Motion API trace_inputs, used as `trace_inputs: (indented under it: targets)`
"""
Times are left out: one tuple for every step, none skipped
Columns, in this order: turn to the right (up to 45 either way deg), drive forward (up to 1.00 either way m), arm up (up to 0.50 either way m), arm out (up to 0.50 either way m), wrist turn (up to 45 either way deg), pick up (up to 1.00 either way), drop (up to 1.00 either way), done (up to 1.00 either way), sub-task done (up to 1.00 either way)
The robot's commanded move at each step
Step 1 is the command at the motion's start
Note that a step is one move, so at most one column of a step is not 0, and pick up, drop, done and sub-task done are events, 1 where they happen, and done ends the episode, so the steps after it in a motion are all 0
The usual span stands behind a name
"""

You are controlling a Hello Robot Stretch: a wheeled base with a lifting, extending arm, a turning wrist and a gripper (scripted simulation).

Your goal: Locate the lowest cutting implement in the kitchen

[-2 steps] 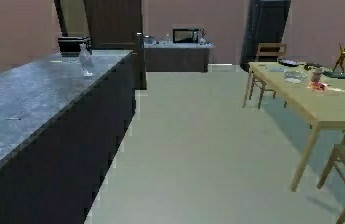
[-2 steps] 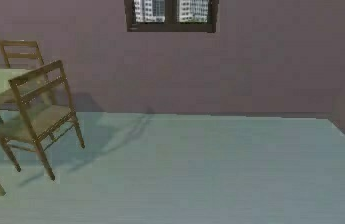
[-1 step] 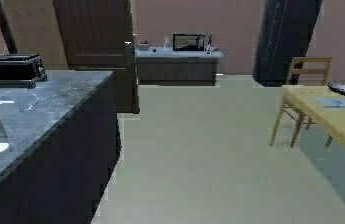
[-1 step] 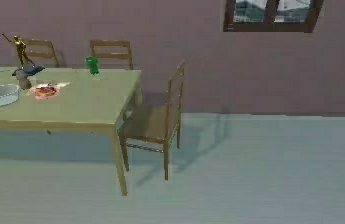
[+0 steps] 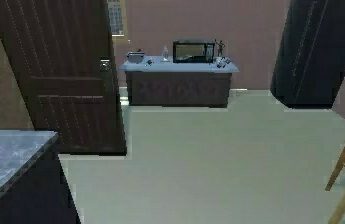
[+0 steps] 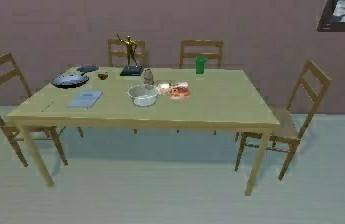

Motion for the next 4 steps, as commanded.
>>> trace_inputs:
  targets:
    - [-45.0,0.00,0.00,0.00,0.0,0.00,0.00,0.00,0.00]
    - [42.0,0.00,0.00,0.00,0.0,0.00,0.00,0.00,0.00]
    - [0.0,1.00,0.00,0.00,0.0,0.00,0.00,0.00,0.00]
    - [0.0,0.50,0.00,0.00,0.0,0.00,0.00,0.00,0.00]
